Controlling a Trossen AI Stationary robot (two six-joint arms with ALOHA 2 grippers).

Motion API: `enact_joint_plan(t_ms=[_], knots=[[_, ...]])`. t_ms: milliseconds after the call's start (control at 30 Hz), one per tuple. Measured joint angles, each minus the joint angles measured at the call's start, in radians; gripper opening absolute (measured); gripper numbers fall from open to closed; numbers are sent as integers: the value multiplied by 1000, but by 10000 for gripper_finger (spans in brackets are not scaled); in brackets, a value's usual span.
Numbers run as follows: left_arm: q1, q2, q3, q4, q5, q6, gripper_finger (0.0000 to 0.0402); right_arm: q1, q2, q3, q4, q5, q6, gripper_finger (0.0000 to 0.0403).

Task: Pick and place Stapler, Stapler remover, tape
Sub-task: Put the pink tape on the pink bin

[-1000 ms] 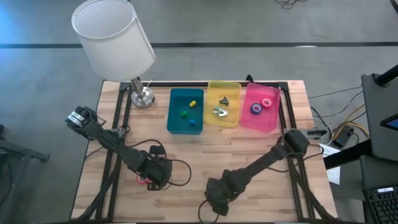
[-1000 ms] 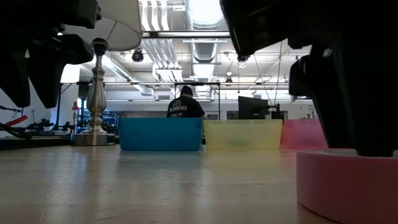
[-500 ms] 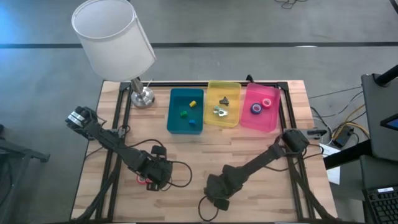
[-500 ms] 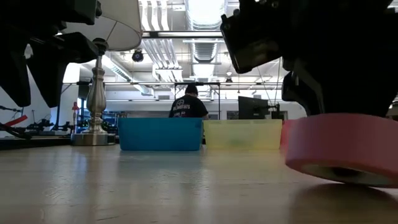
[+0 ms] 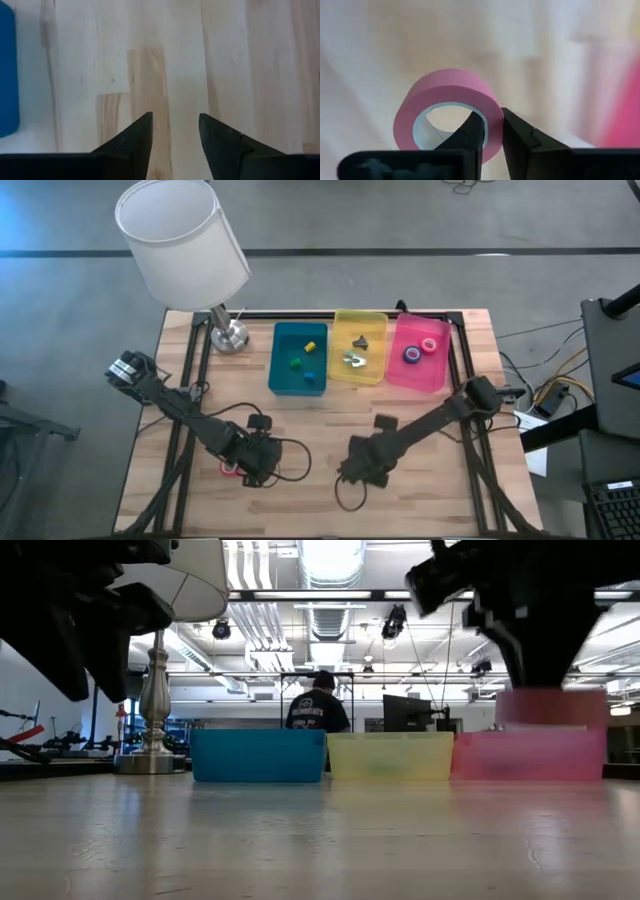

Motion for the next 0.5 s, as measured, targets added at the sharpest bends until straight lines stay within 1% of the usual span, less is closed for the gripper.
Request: enact_joint_plan(t_ms=[133,300,400,500], knots=[[0,0,0,34,-11,-6,163,-48,-84,-11,-126,78,10,48],[0,0,0,94,-30,-25,163,-142,-238,-62,-175,210,-6,43],[0,0,0,122,-31,-55,163,-235,-354,-149,-175,264,-9,46],[0,0,-3,156,-37,-61,163,-368,-469,-269,-169,271,-9,46]])
